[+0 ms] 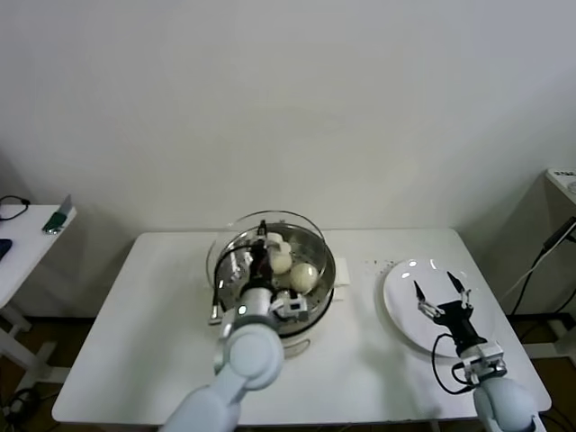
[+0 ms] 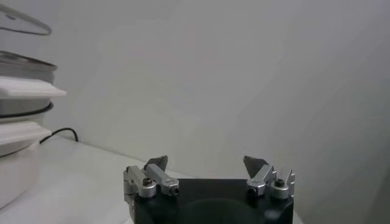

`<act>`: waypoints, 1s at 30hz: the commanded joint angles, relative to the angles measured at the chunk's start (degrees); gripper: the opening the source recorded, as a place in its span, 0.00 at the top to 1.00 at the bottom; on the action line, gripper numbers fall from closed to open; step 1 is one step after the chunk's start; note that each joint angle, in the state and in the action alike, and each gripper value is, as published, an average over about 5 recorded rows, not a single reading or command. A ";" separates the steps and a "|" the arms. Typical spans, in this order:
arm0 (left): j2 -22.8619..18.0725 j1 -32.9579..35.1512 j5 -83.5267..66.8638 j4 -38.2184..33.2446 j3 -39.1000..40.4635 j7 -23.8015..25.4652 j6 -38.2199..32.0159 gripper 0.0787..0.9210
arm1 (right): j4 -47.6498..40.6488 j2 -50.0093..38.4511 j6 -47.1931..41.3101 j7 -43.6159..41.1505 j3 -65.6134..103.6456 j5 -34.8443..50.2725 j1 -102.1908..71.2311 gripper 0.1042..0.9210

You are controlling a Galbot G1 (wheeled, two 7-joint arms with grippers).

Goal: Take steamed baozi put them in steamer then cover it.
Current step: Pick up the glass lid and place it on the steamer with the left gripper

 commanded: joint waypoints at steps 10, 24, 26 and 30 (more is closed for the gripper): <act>-6.29 1.36 8.39 5.14 1.71 1.99 2.78 0.91 | -0.50 0.49 0.04 -0.25 0.19 -0.27 0.48 0.12; -5.27 0.65 8.49 6.07 1.69 2.17 2.78 0.91 | -0.37 0.70 -0.02 -0.29 0.09 -0.32 0.69 0.12; -5.08 0.42 8.36 6.09 1.62 2.14 2.78 0.91 | -0.36 0.68 -0.03 -0.29 0.14 -0.31 0.67 0.12; -4.79 0.45 8.14 6.14 1.65 2.15 2.78 0.91 | -0.38 0.77 -0.01 -0.31 0.23 -0.31 0.58 0.12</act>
